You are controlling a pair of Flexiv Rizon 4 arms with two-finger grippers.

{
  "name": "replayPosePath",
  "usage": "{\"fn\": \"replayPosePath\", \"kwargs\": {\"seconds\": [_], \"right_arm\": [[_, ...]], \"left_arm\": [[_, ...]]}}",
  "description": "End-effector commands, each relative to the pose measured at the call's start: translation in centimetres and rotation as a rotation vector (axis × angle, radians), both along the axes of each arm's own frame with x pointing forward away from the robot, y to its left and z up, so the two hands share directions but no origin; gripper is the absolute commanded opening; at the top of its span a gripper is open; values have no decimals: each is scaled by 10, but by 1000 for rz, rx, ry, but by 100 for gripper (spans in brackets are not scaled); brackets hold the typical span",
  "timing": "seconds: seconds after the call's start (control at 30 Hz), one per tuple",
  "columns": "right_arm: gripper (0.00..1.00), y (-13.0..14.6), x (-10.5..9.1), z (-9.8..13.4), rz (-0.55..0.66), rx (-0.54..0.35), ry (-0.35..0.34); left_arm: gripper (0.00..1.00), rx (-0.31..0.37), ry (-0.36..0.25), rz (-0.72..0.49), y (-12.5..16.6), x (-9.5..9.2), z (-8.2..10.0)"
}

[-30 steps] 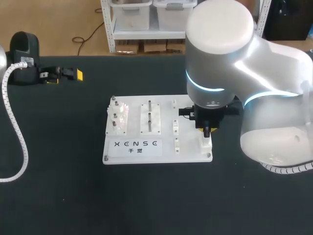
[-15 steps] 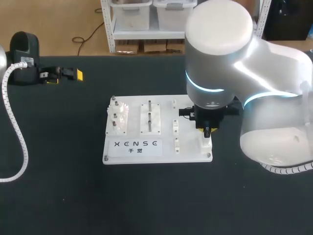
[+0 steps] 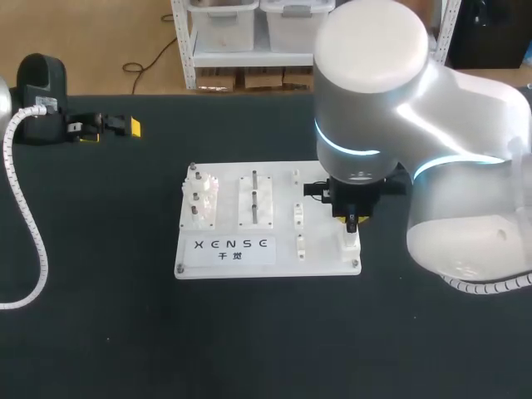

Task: Insert the USB connector, Ethernet cable, and multi-pin plug into their matching sockets one by one.

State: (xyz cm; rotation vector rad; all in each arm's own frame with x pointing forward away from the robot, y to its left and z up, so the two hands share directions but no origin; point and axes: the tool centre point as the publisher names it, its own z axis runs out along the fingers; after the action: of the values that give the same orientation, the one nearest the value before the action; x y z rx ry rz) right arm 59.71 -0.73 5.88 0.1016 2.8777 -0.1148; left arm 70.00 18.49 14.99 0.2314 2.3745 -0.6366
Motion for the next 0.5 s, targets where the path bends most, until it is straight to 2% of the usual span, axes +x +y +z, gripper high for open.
{"fn": "replayPosePath", "kwargs": {"seconds": [0.03, 0.5], "right_arm": [[0, -1, 0, -1, -1, -2, -1], [0, -2, -2, -1, 1, 1, 8]], "left_arm": [[100, 0, 0, 0, 0, 0, 0], [100, 0, 0, 0, 0, 0, 0]]}}
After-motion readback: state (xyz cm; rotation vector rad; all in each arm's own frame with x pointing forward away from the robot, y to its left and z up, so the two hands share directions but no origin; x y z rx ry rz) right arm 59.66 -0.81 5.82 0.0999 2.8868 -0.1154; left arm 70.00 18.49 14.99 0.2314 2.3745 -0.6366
